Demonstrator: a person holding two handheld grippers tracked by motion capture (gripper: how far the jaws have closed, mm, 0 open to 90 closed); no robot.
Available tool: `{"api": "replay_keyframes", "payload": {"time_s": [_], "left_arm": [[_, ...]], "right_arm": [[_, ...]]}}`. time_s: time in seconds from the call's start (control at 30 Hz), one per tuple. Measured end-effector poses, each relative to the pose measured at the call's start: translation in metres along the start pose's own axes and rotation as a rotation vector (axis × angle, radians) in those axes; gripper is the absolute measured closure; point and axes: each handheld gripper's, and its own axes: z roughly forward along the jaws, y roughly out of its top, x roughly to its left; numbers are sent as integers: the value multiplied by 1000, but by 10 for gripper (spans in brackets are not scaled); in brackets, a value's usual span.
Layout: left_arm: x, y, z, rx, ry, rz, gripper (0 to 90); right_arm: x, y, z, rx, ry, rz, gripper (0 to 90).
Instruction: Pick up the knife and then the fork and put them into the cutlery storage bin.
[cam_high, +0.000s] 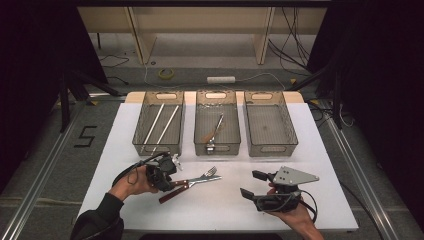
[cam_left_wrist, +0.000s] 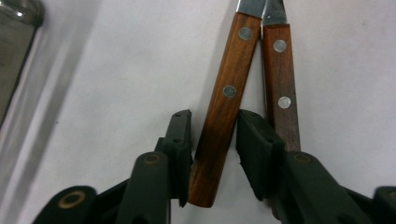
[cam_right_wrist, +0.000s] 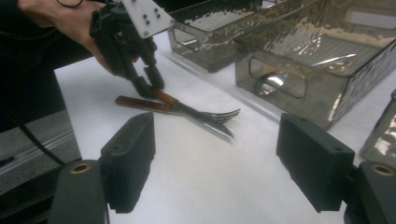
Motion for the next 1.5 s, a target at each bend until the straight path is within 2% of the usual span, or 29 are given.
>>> {"api": "replay_keyframes", "payload": {"time_s": [0.27,0.47,0.73,0.97,1.13,1.27,1.3,1.33,1.5], "left_arm": [[0,0,0,-6,-8,11,689],[-1,0,0,0,-9,58,718],[-1,-1,-1,-12,-11,85,750],[-3,0,-4,-33,-19,74,753],[-6,5,-14,-64,-25,59,753],[-9,8,-20,-72,-56,30,753],[-10,9,-22,-69,-59,36,753],[-13,11,-23,-84,-70,18,753],[-25,22,-31,-86,-98,33,753]], "right_arm": [[0,0,1,2,5,4,294],[0,0,1,2,7,6,294],[0,0,1,-1,9,13,294],[-1,0,2,-3,14,17,294],[0,1,3,-7,16,17,294],[5,4,8,9,19,-20,293],[7,5,10,11,18,-34,293],[9,7,13,12,21,-47,293],[22,14,29,52,36,-144,294]]}}
